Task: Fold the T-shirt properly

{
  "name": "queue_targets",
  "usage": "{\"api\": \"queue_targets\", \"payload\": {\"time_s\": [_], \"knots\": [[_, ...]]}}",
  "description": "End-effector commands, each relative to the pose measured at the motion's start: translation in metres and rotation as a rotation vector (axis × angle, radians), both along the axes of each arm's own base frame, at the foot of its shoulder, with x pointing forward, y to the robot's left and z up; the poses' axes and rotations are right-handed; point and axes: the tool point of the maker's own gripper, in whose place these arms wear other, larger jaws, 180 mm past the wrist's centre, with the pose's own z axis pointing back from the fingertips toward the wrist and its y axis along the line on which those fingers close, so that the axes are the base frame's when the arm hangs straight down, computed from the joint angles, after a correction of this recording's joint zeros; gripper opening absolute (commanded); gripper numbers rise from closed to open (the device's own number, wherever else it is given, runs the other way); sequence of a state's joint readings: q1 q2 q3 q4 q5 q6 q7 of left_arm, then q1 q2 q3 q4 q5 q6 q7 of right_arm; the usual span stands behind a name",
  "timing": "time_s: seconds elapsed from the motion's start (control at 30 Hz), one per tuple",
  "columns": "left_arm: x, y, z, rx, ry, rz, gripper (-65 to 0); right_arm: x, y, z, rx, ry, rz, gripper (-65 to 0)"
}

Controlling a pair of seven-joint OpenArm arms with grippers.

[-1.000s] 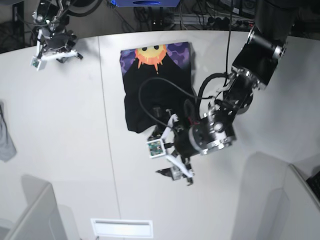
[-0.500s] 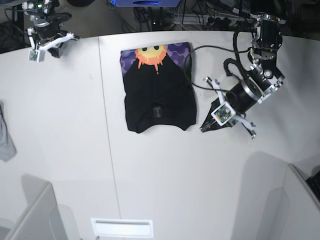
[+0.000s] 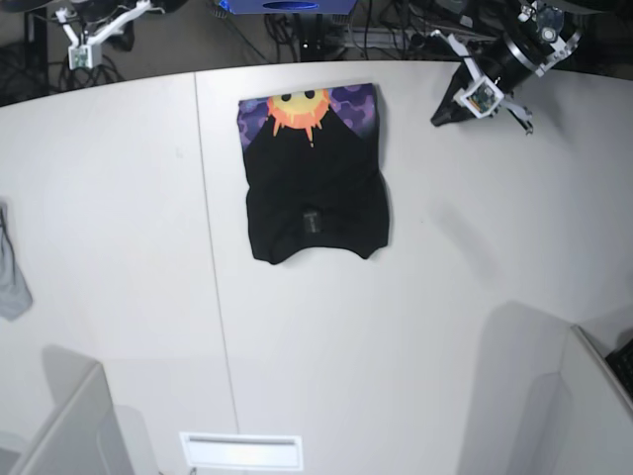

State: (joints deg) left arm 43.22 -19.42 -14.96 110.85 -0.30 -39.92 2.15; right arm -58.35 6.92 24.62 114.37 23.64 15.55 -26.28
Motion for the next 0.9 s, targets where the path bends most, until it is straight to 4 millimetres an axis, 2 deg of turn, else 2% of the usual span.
{"api": "queue_targets", "payload": {"time_s": [0.0, 0.17, 0.27, 0.4, 0.53, 0.67, 0.73, 0.87], "knots": [[-0.008, 0.002, 0.000, -0.015, 0.015, 0.003, -65.0, -0.008, -0.001, 0.004, -0.003, 0.010, 0.008, -65.0], [-0.056, 0.016, -0.037, -0.003, 0.191, 0.043, -65.0, -0.044, 0.002, 0.001, 0.005, 0.101, 0.003, -65.0], [-0.087, 0.023, -0.059, -0.005, 0.295, 0.067, -65.0, -0.071, 0.015, -0.005, 0.040, 0.206, 0.028, -65.0], [-0.134, 0.016, -0.085, -0.027, 0.445, 0.062, -65.0, -0.105, 0.019, -0.017, 0.030, 0.377, 0.086, -65.0], [-0.181, 0.014, -0.108, -0.038, 0.588, 0.073, -65.0, -0.142, 0.022, -0.045, -0.066, 0.533, 0.227, -65.0], [-0.229, 0.010, -0.139, -0.044, 0.748, 0.077, -65.0, -0.176, 0.034, -0.083, -0.096, 0.675, 0.362, -65.0], [-0.249, 0.013, -0.157, -0.025, 0.818, 0.092, -65.0, -0.183, 0.044, -0.101, -0.072, 0.713, 0.392, -65.0], [-0.269, 0.031, -0.190, 0.050, 0.902, 0.148, -65.0, -0.194, 0.057, -0.126, -0.032, 0.777, 0.429, -65.0]]}}
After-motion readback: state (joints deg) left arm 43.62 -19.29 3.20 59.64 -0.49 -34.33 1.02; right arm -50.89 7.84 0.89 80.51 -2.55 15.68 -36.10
